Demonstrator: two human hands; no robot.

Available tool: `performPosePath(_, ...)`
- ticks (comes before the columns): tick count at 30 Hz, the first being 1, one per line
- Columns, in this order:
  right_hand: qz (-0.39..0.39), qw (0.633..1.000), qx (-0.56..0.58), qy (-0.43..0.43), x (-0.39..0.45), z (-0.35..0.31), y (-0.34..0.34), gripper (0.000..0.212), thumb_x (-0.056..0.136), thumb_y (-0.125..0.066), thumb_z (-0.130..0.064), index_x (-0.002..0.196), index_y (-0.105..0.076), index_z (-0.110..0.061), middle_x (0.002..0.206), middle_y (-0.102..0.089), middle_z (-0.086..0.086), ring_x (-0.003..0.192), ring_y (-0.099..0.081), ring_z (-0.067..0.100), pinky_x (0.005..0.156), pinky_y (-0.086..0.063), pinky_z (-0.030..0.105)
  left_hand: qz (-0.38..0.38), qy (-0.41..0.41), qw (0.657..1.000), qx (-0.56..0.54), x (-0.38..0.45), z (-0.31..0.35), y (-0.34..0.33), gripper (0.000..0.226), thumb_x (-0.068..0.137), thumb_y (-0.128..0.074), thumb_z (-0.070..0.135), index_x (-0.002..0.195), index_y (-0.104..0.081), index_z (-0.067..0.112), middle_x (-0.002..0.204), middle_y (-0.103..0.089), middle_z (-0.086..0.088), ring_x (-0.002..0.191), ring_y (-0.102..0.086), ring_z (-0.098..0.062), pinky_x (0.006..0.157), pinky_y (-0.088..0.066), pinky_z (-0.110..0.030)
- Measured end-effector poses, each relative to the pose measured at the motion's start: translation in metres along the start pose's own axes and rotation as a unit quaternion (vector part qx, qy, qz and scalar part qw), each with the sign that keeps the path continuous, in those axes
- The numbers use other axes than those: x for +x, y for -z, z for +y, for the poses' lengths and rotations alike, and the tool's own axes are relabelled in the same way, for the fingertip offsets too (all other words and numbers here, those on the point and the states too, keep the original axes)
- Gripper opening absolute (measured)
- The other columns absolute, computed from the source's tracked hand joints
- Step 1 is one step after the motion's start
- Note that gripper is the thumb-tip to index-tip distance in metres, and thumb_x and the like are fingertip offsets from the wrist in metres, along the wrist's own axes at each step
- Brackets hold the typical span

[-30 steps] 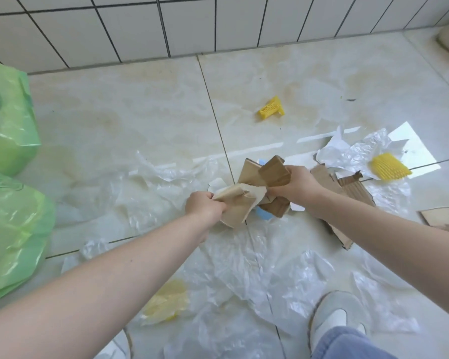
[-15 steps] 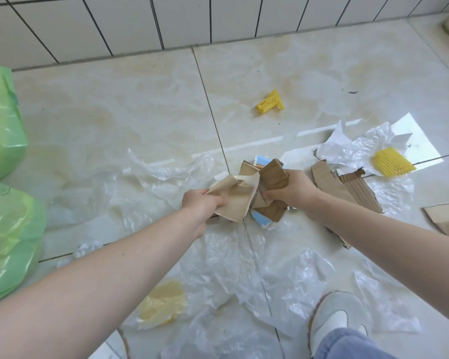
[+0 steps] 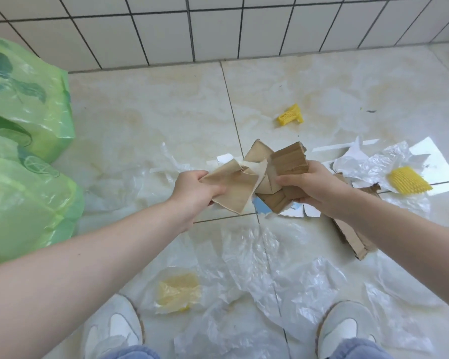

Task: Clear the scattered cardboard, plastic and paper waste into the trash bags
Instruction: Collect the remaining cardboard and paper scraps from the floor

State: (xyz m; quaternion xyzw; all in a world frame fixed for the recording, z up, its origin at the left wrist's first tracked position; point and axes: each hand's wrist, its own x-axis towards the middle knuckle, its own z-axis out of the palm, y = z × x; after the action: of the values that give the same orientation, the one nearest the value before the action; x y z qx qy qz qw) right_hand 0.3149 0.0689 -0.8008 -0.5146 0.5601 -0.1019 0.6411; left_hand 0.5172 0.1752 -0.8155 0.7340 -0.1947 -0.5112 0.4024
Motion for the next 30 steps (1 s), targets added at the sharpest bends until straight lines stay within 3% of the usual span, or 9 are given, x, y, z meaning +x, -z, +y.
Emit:
performPosePath(2,-0.039,0.999,0.009,0.014,-0.011,-0.017,-0.011,0.018,0.087,-0.057,-0.003,0.102,-0.064,-0.01,0.088,-0.065,0.006,0.072,-0.063,0.017,0.055,-0.049,0.022,0.018,-0.042,0.998,0.032,-0.017,0.011,0.024,0.012,0.075,-0.074,0.006,0.085,-0.067,0.005,0.089,-0.071,-0.012,0.091,-0.069,-0.028,0.088,-0.055,-0.045)
performPosePath(7,-0.096,0.994,-0.013,0.059,-0.031,-0.054,-0.049,0.02,0.086,-0.052,0.0,0.104,-0.061,0.002,0.091,-0.062,0.01,0.083,-0.058,0.023,0.081,-0.048,0.038,0.094,-0.117,0.986,0.073,-0.063,0.021,0.093,0.016,0.075,-0.075,0.011,0.087,-0.066,0.005,0.09,-0.07,-0.02,0.087,-0.067,-0.036,0.083,-0.054,-0.053)
performPosePath(12,-0.165,0.982,-0.014,0.094,-0.042,-0.085,-0.112,0.025,0.087,-0.054,0.003,0.111,-0.062,-0.001,0.105,-0.069,0.018,0.095,-0.068,0.03,0.08,-0.058,0.032,0.2,-0.152,0.966,0.064,-0.099,0.015,0.153,0.027,0.065,-0.08,0.019,0.088,-0.068,0.011,0.088,-0.072,-0.016,0.088,-0.067,-0.037,0.08,-0.055,-0.053)
performPosePath(14,-0.189,0.975,-0.032,0.108,-0.044,-0.094,-0.138,0.026,0.086,-0.055,0.002,0.111,-0.063,-0.003,0.113,-0.067,0.018,0.099,-0.068,0.03,0.086,-0.057,0.036,0.223,-0.157,0.96,0.063,-0.107,0.013,0.171,0.02,0.068,-0.079,0.013,0.085,-0.067,0.013,0.085,-0.072,-0.013,0.079,-0.068,-0.029,0.079,-0.057,-0.047)
performPosePath(16,-0.203,0.971,-0.04,0.12,-0.047,-0.105,-0.162,0.027,0.086,-0.057,0.001,0.112,-0.063,-0.005,0.116,-0.065,0.018,0.099,-0.067,0.032,0.092,-0.053,0.042,0.254,-0.185,0.945,0.09,-0.116,0.016,0.189,0.015,0.074,-0.075,0.007,0.08,-0.064,0.016,0.075,-0.068,-0.004,0.064,-0.058,-0.013,0.067,-0.054,-0.028)
performPosePath(18,-0.209,0.969,-0.037,0.129,-0.051,-0.116,-0.184,0.027,0.086,-0.058,-0.001,0.112,-0.063,-0.008,0.116,-0.066,0.016,0.102,-0.066,0.032,0.095,-0.051,0.045,0.292,-0.215,0.921,0.144,-0.125,0.023,0.205,0.013,0.075,-0.071,0.009,0.082,-0.062,0.015,0.072,-0.064,-0.002,0.061,-0.051,-0.014,0.058,-0.046,-0.025)
performPosePath(22,-0.24,0.958,-0.037,0.15,-0.056,-0.137,-0.229,0.028,0.086,-0.059,0.0,0.113,-0.063,-0.007,0.114,-0.069,0.013,0.104,-0.066,0.03,0.094,-0.052,0.044,0.354,-0.254,0.883,0.173,-0.141,0.025,0.247,0.025,0.075,-0.066,0.012,0.087,-0.056,0.032,0.082,-0.063,0.01,0.079,-0.06,-0.014,0.069,-0.054,-0.037)
performPosePath(28,-0.274,0.946,0.015,0.174,-0.058,-0.167,-0.304,0.036,0.083,-0.063,0.003,0.118,-0.059,-0.005,0.112,-0.069,0.014,0.097,-0.07,0.025,0.082,-0.058,0.036,0.458,-0.271,0.837,0.125,-0.166,0.002,0.309,0.055,0.08,-0.065,0.009,0.114,-0.04,0.044,0.088,-0.058,0.026,0.086,-0.058,0.01,0.074,-0.048,-0.011)
performPosePath(30,-0.27,0.943,0.018,0.193,-0.06,-0.173,-0.327,0.042,0.08,-0.066,0.003,0.12,-0.057,-0.006,0.111,-0.069,0.013,0.095,-0.07,0.024,0.078,-0.059,0.036,0.493,-0.242,0.827,0.117,-0.168,-0.012,0.329,0.052,0.077,-0.06,0.014,0.113,-0.041,0.047,0.09,-0.057,0.034,0.088,-0.056,0.014,0.082,-0.048,-0.013)
